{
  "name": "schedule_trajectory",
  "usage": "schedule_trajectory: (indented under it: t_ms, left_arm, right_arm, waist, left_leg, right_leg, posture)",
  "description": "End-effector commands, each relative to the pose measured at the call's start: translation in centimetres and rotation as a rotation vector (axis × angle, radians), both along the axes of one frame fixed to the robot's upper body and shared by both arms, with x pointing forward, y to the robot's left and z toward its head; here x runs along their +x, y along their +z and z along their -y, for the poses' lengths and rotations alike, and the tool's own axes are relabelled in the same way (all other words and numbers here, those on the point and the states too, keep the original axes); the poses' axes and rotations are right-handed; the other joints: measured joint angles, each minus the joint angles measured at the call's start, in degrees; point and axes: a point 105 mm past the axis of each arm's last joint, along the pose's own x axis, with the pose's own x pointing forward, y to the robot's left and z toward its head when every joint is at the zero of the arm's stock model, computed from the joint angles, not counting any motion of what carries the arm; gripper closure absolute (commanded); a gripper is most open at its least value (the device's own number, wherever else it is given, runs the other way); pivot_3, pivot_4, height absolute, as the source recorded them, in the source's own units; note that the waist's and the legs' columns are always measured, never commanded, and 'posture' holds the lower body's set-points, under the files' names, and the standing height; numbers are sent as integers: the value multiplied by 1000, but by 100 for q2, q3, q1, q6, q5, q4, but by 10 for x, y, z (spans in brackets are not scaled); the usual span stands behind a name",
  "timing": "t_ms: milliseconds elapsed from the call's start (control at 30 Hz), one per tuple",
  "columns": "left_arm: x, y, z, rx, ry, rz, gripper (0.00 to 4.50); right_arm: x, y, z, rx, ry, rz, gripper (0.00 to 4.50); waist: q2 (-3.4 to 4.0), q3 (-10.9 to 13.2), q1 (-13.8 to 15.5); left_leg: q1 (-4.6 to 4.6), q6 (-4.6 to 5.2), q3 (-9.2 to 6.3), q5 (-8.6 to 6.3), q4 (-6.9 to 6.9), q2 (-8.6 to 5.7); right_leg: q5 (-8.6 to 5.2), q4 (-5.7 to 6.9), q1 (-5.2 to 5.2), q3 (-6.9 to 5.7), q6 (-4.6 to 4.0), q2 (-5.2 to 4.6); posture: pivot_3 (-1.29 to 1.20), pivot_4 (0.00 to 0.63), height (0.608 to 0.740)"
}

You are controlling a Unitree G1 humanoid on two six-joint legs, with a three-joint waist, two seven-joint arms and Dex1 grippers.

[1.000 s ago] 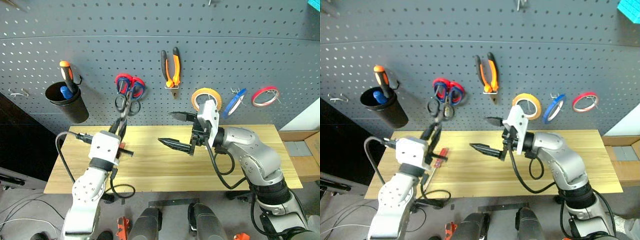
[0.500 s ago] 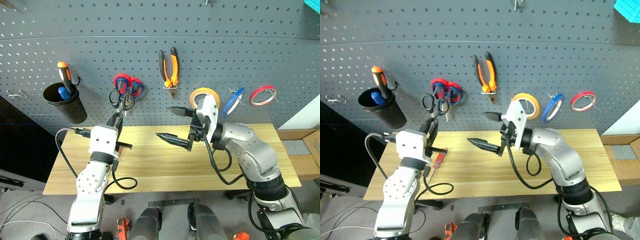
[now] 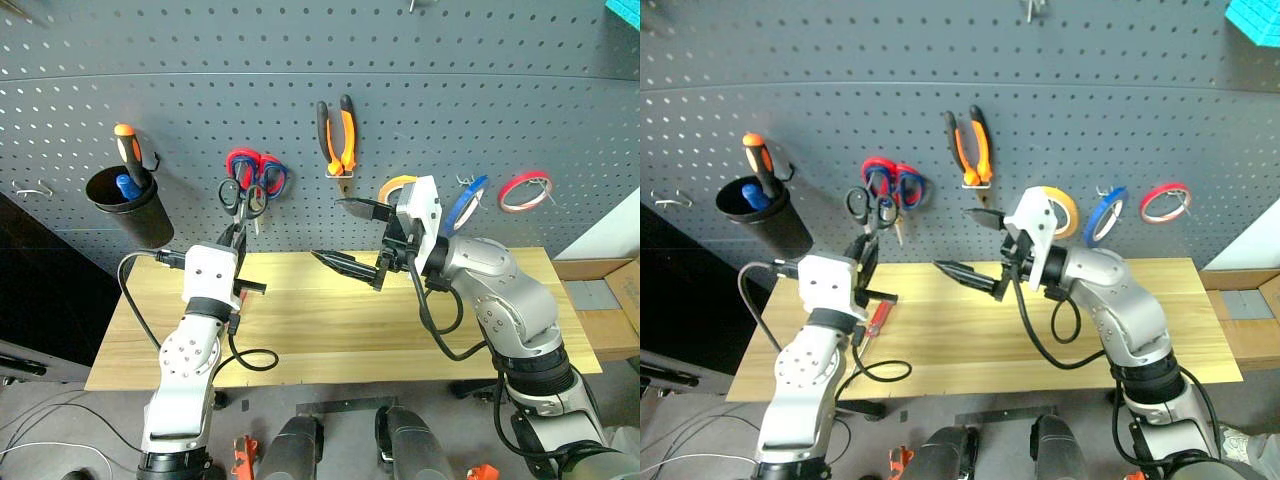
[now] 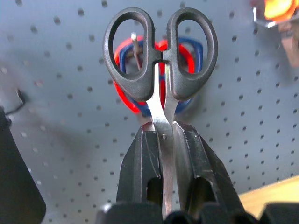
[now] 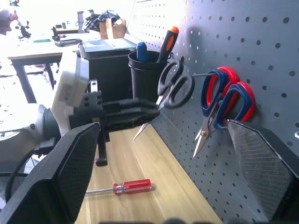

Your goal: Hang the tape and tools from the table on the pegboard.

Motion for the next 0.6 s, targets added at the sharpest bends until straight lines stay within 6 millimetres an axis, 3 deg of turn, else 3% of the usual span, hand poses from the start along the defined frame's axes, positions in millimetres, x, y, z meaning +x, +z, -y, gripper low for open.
schedule_trajectory:
  t_ms: [33, 333, 500, 600]
  left_arm:
    - [8, 5, -4, -10, 10, 11, 4427]
    - [45, 7, 0, -21, -4, 3, 4427]
    - [57, -4, -6, -35, 55, -36, 4427]
    - [63, -17, -10, -145, 109, -122, 4427]
  right_arm:
    - [-8, 19, -3, 14, 14, 97, 0]
    - [-7, 23, -6, 16, 3, 119, 0]
    - [-8, 23, -6, 15, 3, 121, 0]
    - [-8, 23, -6, 12, -1, 121, 0]
  waist:
    - [0, -2, 1]
    - [-12, -13, -8]
    - [-11, -20, -10]
    - [-14, -46, -15]
  left_leg:
    - [0, 0, 0, 0, 1, 0]
    - [2, 0, 5, 1, 6, -2]
    - [3, -1, 4, 2, 6, -1]
    - [7, -1, 7, 1, 7, -2]
  right_leg:
    - [0, 0, 0, 0, 0, 0]
    - [7, 3, 0, 0, 2, 1]
    - [7, 4, 0, 2, 1, 1]
    - [9, 4, 2, 2, 3, 1]
  posture:
    - [-29, 176, 740]
    - [-52, 175, 740]
    - [-58, 174, 740]
    - [-58, 177, 740]
